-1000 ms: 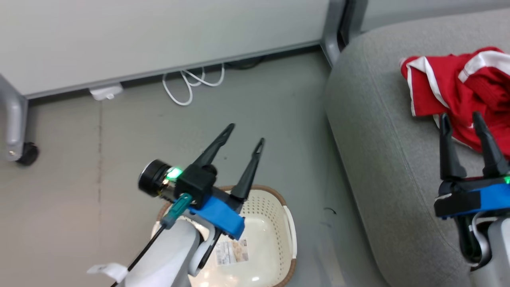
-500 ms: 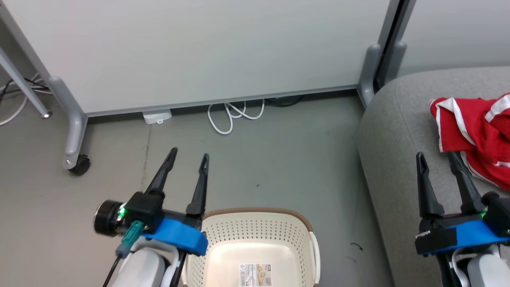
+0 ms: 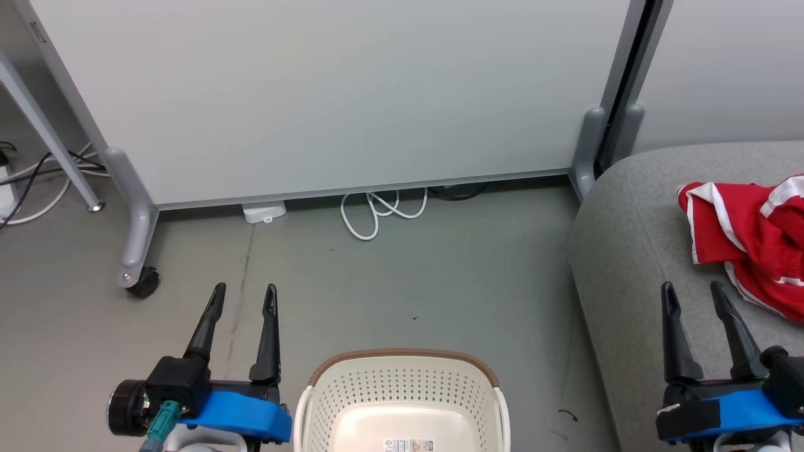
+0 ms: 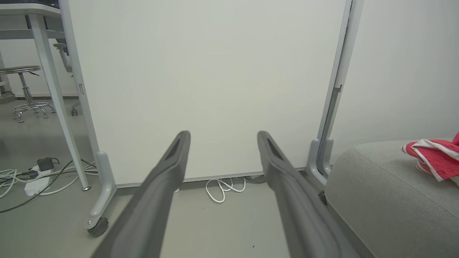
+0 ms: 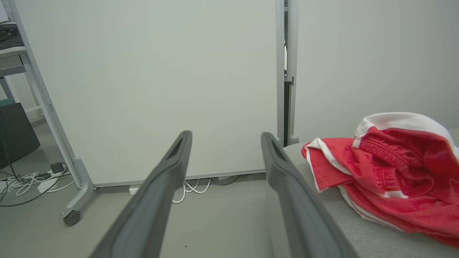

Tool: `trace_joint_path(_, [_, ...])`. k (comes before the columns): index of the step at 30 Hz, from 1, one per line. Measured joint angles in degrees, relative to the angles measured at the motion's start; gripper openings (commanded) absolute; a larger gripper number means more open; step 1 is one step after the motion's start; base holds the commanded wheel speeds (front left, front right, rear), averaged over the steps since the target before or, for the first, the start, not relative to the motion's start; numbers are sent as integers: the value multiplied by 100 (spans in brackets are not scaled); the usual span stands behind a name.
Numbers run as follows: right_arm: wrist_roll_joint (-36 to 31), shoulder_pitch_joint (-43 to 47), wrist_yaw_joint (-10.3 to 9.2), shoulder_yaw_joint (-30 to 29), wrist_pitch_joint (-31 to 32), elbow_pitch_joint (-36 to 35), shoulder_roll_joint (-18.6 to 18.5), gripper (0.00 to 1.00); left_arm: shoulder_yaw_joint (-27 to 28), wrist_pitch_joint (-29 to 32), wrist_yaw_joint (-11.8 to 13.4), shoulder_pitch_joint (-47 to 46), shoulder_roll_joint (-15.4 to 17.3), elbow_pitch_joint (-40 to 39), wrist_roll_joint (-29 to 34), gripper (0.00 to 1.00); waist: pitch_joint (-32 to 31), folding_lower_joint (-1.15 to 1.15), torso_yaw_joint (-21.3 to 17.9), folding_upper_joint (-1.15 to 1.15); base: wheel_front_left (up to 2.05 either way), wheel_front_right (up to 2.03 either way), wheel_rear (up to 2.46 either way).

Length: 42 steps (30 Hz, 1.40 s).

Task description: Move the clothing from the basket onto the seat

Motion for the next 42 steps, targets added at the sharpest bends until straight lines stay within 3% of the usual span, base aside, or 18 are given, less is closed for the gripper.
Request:
trace_joint_path(22, [-104, 190, 0, -136, 0, -235, 174, 100, 478, 0, -324, 287, -309, -137, 377, 100, -86, 1, 66, 0, 0, 0, 0])
trace_joint_path(23, [-103, 192, 0, -134, 0, -208, 175, 0, 478, 2, -324, 291, -310, -114, 385, 0, -85, 1, 65, 0, 0, 0, 0])
trace_joint_path(28, [-66, 253, 0, -130, 37, 65, 213, 0, 459, 41, -324, 486, -334, 141, 354, 0, -84, 1, 64, 0, 0, 0, 0])
trace_joint_path(42, [1399, 227, 0, -126, 433, 176, 225, 0, 665, 436, -348, 485, -337, 180, -1147, 0, -68, 1, 34, 0, 0, 0, 0])
